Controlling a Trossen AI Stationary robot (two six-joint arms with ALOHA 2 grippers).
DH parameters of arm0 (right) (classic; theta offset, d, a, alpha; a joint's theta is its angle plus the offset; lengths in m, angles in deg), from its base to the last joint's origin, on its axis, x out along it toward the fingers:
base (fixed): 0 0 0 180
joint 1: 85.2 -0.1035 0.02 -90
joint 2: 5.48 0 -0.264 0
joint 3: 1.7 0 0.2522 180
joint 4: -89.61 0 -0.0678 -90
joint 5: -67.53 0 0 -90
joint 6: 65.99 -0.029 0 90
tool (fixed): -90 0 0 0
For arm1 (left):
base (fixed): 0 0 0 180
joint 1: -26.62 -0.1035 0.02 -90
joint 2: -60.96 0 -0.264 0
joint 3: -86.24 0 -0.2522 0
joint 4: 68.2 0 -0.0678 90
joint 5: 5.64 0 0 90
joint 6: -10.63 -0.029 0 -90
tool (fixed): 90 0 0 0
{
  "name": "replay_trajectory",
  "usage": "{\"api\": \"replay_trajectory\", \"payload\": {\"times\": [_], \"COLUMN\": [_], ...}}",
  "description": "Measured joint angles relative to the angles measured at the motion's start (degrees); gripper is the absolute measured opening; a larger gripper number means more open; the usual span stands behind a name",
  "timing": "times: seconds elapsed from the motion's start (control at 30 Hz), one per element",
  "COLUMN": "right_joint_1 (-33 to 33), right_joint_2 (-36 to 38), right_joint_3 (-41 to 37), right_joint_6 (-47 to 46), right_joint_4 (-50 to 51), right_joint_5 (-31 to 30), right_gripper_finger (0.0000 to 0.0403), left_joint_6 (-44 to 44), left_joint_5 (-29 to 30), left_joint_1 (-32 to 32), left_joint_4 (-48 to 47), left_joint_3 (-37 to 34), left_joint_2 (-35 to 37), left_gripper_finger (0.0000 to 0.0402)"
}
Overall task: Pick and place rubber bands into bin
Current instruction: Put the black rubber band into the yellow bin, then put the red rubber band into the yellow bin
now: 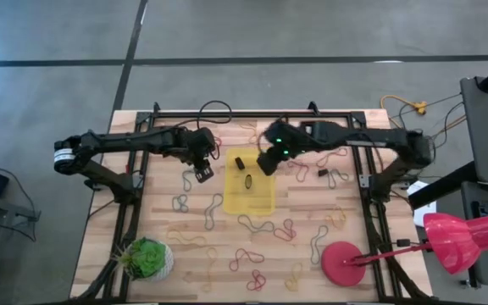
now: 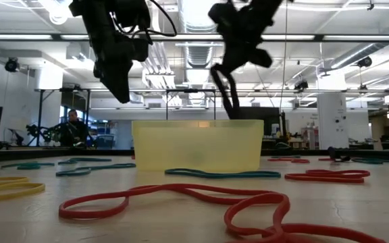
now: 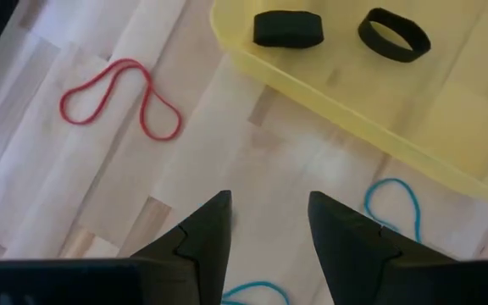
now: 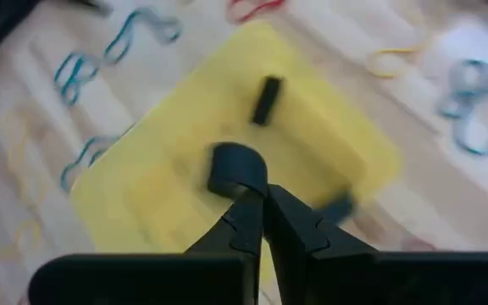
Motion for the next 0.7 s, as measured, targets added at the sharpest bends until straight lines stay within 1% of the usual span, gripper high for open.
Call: {"api": "replay_trajectory", "payload": {"times": [0.07, 0.17, 0.23, 0.3, 0.4, 0.57, 0.63, 0.7], "right_joint_1": [0.0, -0.4, -0.7, -1.1, -1.6, -1.7, -1.7, -1.7], "right_joint_2": [-4.0, -8.9, -11.1, -12.9, -13.1, -8.8, -6.7, -4.4], "right_joint_3": [2.5, 5.5, 7.2, 8.7, 9.8, 10.3, 10.1, 10.1], "right_joint_6": [1.2, 3.8, 4.7, 5.6, 7.5, 9.6, 10.5, 10.8], "right_joint_4": [1.5, 3.8, 4.7, 5.4, 6.1, 6.1, 8.0, 9.0], "right_joint_5": [1.2, 2.3, 3.7, 4.2, 2.5, -3.8, -7.0, -9.8], "right_gripper_finger": [0.0008, 0.0016, 0.0032, 0.0056, 0.0102, 0.0178, 0.0202, 0.0218], "left_joint_6": [-1.0, -0.6, -0.7, -1.3, -3.8, -5.7, -7.8, -10.5], "left_joint_5": [0.5, 6.6, 9.5, 9.5, 6.0, -3.2, -5.2, -6.0], "left_joint_1": [0.0, 0.1, -0.1, -0.9, -2.7, -8.9, -11.7, -14.6], "left_joint_4": [0.0, -0.1, -0.5, -0.5, 0.0, 2.0, 3.6, 4.7], "left_joint_3": [0.0, 0.0, 0.2, 0.7, 1.1, 1.0, 1.2, 2.1], "left_joint_2": [0.1, 0.5, 0.6, 0.8, 0.8, -1.1, -2.8, -5.0], "left_gripper_finger": [0.0143, 0.0143, 0.0143, 0.0143, 0.0143, 0.0143, 0.0143, 0.0143]}}
